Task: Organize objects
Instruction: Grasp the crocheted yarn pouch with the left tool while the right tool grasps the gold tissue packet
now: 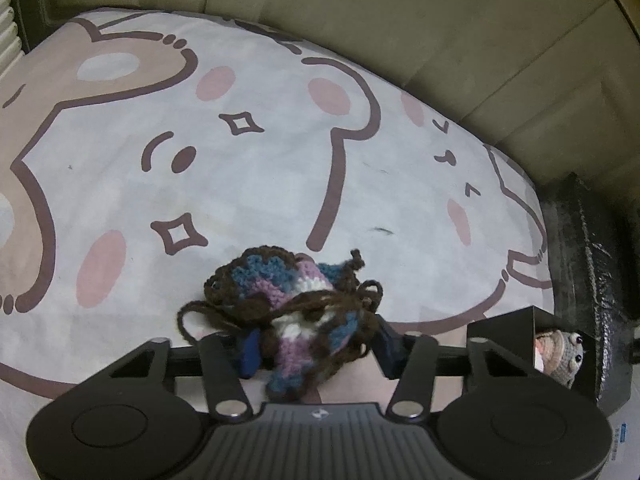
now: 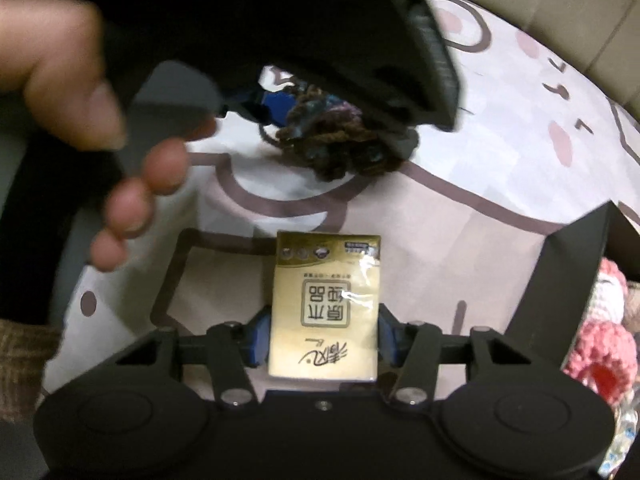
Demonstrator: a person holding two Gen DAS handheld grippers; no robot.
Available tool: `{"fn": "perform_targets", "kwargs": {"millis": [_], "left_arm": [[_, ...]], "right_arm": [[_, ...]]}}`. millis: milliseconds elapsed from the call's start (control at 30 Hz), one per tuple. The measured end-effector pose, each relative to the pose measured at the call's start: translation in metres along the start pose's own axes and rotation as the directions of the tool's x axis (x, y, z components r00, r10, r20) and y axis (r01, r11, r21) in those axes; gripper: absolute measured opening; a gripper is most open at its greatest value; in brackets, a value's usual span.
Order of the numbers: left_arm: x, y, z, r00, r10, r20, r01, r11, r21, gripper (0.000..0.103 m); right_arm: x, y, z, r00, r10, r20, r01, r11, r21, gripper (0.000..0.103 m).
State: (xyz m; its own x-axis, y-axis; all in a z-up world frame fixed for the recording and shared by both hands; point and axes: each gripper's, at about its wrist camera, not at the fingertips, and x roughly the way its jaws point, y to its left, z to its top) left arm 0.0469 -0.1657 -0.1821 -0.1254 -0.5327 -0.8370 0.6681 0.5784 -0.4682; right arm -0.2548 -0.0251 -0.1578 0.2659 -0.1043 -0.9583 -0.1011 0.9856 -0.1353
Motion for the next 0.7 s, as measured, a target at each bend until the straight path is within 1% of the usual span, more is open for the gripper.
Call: {"fn": "perform_targets", "kwargs": {"millis": [67, 100, 167, 400, 433, 467, 633, 700], "left_arm": [[-0.003, 0.000, 0.000, 1.000, -0.007, -0.005, 0.007, 1.000, 0.006, 0.049], [-0.004, 0.000, -0.001, 1.000, -0.011, -0.006, 0.011, 1.000, 0.009, 0.046], [-0.008, 0.001, -0.001, 1.000, -0.018, -0.006, 0.018, 1.000, 0.011, 0.035], [-0.022, 0.005, -0.002, 1.000, -0.031, 0.000, 0.031, 0.999, 0.016, 0.034], [-0.024, 0.005, -0.001, 1.000, -0.032, 0.000, 0.032, 0.999, 0.018, 0.034], [-0.026, 0.005, -0.001, 0.999, -0.033, 0.001, 0.033, 0.999, 0.020, 0.034], [-0.042, 0.007, 0.002, 0.999, -0.041, 0.026, 0.040, 0.999, 0.035, 0.033], [-0.050, 0.008, 0.002, 0.998, -0.037, 0.044, 0.035, 0.998, 0.043, 0.033]], "right_arm": [[-0.002, 0.000, -0.001, 1.000, -0.023, -0.002, 0.023, 1.000, -0.011, 0.053], [-0.003, 0.000, -0.001, 1.000, -0.031, -0.002, 0.031, 0.999, -0.008, 0.053], [-0.006, -0.001, -0.001, 0.999, -0.045, 0.002, 0.045, 0.999, 0.001, 0.053], [-0.021, -0.003, -0.004, 0.996, -0.085, 0.031, 0.084, 0.996, 0.028, 0.053], [-0.026, -0.017, -0.006, 0.996, -0.086, 0.035, 0.085, 0.996, 0.031, 0.053], [-0.024, -0.011, -0.007, 0.995, -0.088, 0.039, 0.087, 0.996, 0.035, 0.053], [-0.030, -0.010, -0.008, 0.991, -0.120, 0.057, 0.116, 0.992, 0.057, 0.053], [-0.030, -0.018, -0.009, 0.988, -0.136, 0.074, 0.131, 0.989, 0.066, 0.053]]}}
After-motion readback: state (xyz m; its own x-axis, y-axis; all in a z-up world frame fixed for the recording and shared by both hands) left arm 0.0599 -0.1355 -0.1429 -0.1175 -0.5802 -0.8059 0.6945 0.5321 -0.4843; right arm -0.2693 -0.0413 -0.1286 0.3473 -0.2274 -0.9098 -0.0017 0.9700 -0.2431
